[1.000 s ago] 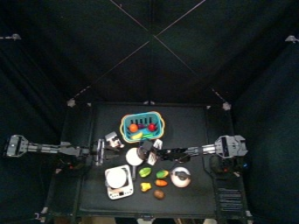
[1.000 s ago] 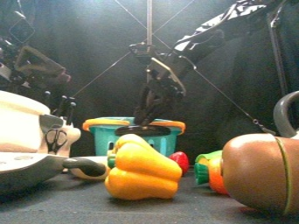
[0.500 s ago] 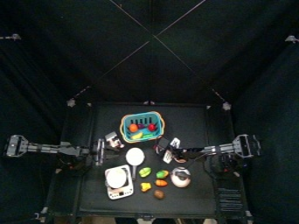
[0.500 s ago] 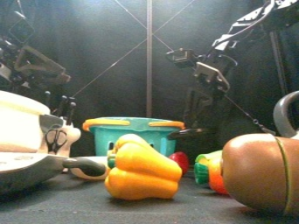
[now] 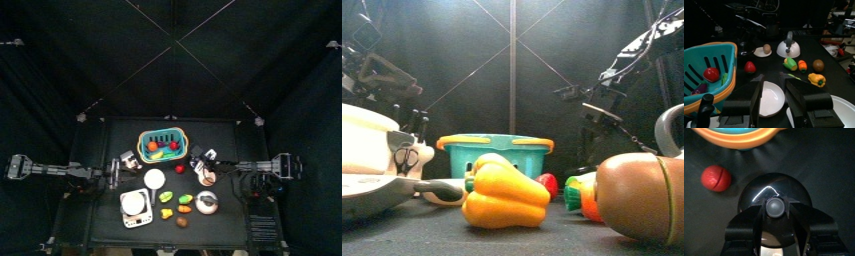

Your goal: Place pot lid to right of basket

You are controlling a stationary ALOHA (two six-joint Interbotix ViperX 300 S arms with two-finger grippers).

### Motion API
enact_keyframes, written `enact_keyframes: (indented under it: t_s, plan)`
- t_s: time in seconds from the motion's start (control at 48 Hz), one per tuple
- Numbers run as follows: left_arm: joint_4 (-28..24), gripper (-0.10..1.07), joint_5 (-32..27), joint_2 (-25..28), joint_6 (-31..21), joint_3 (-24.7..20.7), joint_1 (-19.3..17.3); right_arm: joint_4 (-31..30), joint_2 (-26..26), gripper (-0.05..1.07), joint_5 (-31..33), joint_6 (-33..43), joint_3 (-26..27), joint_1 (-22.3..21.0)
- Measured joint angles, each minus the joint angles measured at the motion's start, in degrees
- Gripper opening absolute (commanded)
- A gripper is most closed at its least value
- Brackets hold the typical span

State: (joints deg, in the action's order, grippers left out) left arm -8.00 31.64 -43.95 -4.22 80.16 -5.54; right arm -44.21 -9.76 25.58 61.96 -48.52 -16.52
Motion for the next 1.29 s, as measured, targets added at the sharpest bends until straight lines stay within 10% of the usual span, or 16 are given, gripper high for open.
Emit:
enact_keyframes:
  t_s: [0.417, 1.292]
  plan:
    - [0.00, 0.74, 0.00, 0.09, 0.00, 0.18, -0.18, 1.67, 3.34, 0.72, -4.48, 0.00, -0.70, -6.68]
    - [0.00, 0.74, 0.00, 0.00, 0.00, 0.09, -0.26, 3.87, 4.22, 0.89, -5.45, 0.00, -0.70, -7.12]
